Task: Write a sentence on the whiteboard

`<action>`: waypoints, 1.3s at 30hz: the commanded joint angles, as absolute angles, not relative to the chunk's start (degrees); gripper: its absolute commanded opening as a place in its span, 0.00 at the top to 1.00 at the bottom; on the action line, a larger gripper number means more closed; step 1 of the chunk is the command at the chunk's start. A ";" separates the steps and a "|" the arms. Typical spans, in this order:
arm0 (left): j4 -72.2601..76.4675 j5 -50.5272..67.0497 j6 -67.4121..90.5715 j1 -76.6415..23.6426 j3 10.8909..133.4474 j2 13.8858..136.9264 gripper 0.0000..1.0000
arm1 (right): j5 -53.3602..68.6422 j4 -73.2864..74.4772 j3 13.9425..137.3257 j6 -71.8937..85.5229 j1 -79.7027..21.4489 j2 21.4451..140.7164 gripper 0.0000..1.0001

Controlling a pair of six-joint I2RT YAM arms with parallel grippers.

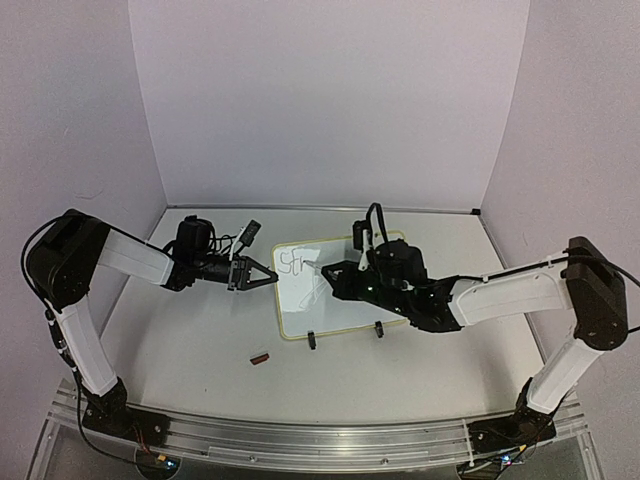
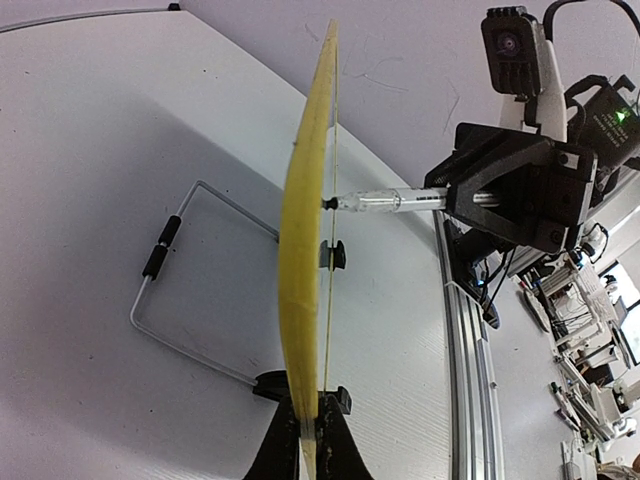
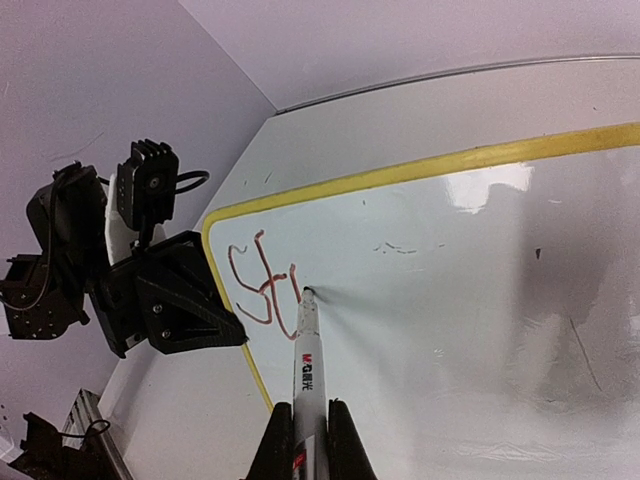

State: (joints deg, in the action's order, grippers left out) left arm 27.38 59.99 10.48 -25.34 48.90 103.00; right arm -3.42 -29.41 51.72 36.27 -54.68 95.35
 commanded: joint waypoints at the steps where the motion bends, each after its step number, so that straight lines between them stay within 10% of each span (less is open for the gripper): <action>1: 24.45 59.44 8.00 -26.32 49.28 101.53 1.00 | -6.42 -30.56 50.68 36.42 -54.45 92.24 1.00; 39: 23.15 58.90 6.98 -26.72 49.54 101.16 1.00 | -4.98 -30.54 51.68 36.23 -53.75 93.30 1.00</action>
